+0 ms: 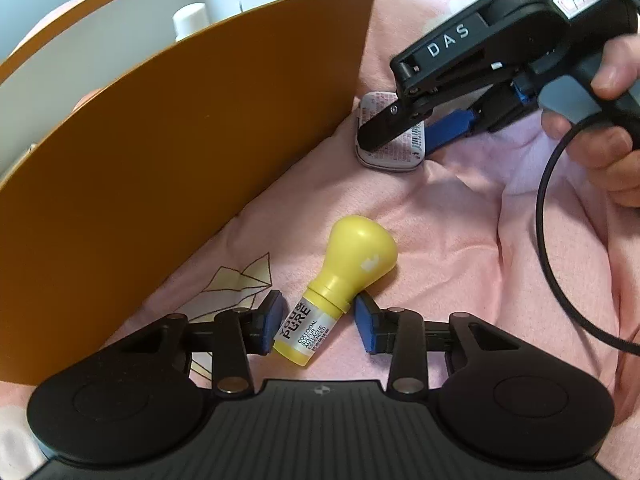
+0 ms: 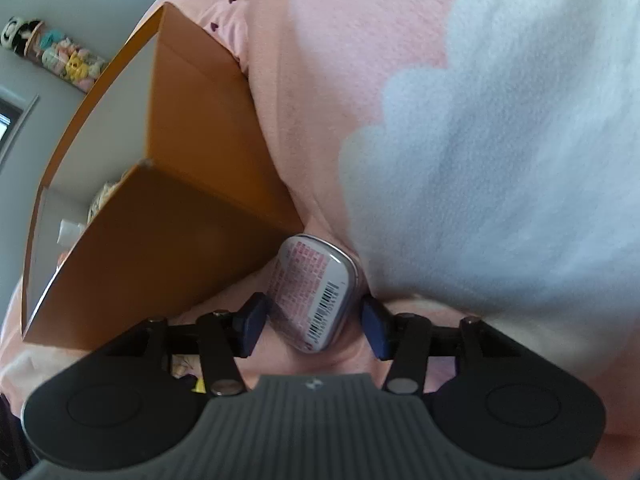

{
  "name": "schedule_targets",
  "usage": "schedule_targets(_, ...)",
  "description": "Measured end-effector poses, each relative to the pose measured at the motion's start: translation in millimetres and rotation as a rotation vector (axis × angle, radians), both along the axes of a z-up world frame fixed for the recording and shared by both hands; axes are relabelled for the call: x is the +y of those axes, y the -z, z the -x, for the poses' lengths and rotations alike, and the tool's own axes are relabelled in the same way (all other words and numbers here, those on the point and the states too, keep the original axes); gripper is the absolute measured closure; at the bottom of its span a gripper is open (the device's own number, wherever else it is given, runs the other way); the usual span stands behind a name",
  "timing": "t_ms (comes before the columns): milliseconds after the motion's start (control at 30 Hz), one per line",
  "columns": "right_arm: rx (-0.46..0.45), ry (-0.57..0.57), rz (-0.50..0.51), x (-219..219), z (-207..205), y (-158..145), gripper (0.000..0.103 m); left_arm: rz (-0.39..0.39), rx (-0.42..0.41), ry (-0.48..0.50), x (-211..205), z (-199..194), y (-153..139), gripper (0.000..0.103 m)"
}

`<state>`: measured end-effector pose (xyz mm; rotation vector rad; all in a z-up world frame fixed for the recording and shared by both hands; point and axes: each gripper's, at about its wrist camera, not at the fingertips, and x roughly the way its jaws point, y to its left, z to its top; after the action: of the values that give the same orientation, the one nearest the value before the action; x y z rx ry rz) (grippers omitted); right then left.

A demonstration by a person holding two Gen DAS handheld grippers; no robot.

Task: Organize rigid objects
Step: 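Grasp the yellow PURE bottle with the left tool while the right tool grasps the pink tin, then lift and carry the yellow bottle and pink tin over the orange box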

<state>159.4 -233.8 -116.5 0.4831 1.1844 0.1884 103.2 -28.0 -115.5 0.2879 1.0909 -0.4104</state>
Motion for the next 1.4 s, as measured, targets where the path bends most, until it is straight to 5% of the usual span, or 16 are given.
schedule_targets(233, -0.018, -0.001, 0.026, 3.6, 4.7, -5.1, 0.063, 0.029, -0.03, -0.038, 8.5, 12.4, -11.1, 0.074)
schedule_targets(367, -0.057, -0.031, 0.064, 11.2, 12.1, -16.8, 0.085, 0.069, -0.048, -0.084, 20.3, 16.2, -21.1, 0.075)
schedule_targets(767, -0.148, -0.086, 0.1, 20.1, 34.2, -55.6, 0.086, 0.23, -0.081, -0.205, 51.6, 27.5, -73.8, 0.075)
schedule_targets(1000, -0.259, -0.17, 0.085, 28.9, 46.8, -108.8, 0.086, 0.3, -0.145, -0.226, 56.6, 30.0, -113.0, 0.075)
schedule_targets(1400, -0.266, -0.326, 0.062, 62.6, -16.8, -152.3, 0.086, 0.3, -0.218, -0.352, 86.9, -25.1, -164.1, 0.075)
